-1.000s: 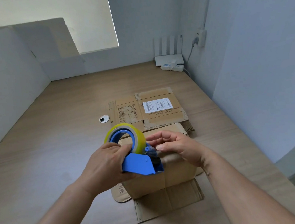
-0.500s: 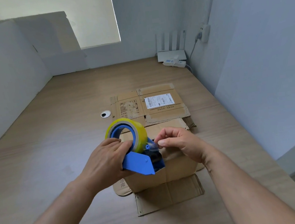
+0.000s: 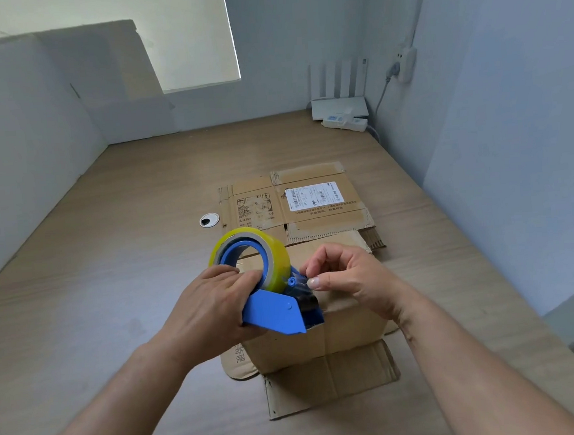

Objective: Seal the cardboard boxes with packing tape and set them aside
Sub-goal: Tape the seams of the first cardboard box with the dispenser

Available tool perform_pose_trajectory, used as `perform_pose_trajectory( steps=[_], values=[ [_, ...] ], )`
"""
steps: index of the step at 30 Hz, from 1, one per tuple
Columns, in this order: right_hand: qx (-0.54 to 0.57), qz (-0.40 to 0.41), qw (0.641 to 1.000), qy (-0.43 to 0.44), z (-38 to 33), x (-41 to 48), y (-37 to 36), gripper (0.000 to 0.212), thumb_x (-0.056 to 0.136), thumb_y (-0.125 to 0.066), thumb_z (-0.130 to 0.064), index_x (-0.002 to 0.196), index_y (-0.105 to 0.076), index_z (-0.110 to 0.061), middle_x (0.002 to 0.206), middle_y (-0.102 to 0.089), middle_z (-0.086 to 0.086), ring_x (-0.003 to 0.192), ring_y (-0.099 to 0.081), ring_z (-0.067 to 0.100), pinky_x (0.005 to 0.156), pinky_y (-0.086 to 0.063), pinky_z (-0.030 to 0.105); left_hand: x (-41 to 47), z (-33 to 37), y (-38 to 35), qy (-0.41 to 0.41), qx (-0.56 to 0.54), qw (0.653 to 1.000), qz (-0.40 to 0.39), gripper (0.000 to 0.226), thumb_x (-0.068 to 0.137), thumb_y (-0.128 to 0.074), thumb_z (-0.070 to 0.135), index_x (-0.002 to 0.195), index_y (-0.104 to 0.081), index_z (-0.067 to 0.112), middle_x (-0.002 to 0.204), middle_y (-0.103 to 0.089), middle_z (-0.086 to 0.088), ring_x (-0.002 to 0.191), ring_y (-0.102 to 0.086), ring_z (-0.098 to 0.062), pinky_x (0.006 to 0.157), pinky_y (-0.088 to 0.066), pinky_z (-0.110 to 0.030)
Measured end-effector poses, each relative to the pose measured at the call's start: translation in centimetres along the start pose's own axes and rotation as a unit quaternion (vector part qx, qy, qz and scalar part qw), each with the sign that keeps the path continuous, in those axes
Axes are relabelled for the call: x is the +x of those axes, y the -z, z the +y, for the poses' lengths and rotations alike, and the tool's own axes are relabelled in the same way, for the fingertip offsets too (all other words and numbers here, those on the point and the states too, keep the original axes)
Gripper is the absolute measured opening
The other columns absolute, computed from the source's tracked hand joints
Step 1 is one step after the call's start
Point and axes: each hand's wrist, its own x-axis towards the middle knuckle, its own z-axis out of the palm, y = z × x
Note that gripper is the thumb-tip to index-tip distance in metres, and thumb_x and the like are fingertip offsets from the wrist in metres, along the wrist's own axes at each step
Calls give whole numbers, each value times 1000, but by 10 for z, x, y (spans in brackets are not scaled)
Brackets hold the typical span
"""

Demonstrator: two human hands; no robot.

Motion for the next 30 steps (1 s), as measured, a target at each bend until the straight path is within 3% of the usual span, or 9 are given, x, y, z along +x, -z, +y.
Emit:
perform_pose_trajectory(
  steps=[5,14,16,18,21,25,27,30],
  values=[
    [-32,-13,999,-8,-6,3,1,22,90,-62,-9,104,-67,-25,93,-65,-3,88,-61,-1,78,-49,14,1,1,1,8,-4,1000,-16,74,31,-93,50,91,-59,23,74,-69,11,62,-67,-8,68,-55,-24],
    [-79,23,996,32,-5,7,-6,12,86,-65,-4,82,-64,-15,85,-62,0,80,-58,8,74,-53,23,3,-1,3,28,-3,999,-29,70,37,-93,50,92,-59,23,74,-68,12,64,-67,-10,70,-53,-23],
    [-100,40,993,38,-5,5,-8,9,88,-63,-5,84,-63,-12,86,-61,2,78,-57,7,72,-52,21,5,1,7,44,-13,998,-44,65,51,-89,50,101,-60,22,86,-70,9,79,-69,-14,80,-50,-26],
    [-97,69,992,50,-8,2,-5,8,90,-60,-4,85,-60,-10,82,-60,2,75,-56,5,70,-51,20,8,3,14,85,-40,994,-62,62,71,-75,53,121,-52,24,110,-64,9,107,-60,-15,95,-42,-24],
    [-83,93,990,64,-15,0,4,15,92,-57,-3,84,-58,-16,78,-57,0,72,-55,4,71,-52,20,11,-2,16,123,-49,985,-108,66,78,-61,61,133,-38,31,125,-54,12,122,-44,-10,97,-38,-20],
    [-112,91,988,57,-10,1,4,12,94,-56,-8,88,-54,-18,86,-58,2,75,-53,5,74,-50,23,18,-5,16,115,-41,982,-146,65,77,-61,63,132,-37,35,123,-54,16,118,-45,-8,92,-38,-18],
    [-120,88,988,46,-6,1,4,13,91,-60,-9,90,-53,-21,92,-60,4,80,-55,10,78,-51,25,22,-7,19,122,-45,980,-148,62,76,-62,63,129,-41,37,117,-56,17,107,-46,-6,86,-37,-16],
    [-122,119,984,54,-1,2,4,19,89,-61,-6,87,-52,-22,83,-58,1,76,-59,17,73,-53,26,28,-9,23,133,-43,978,-154,53,75,-64,65,117,-47,38,99,-57,17,88,-45,-5,72,-38,-16]
  ],
)
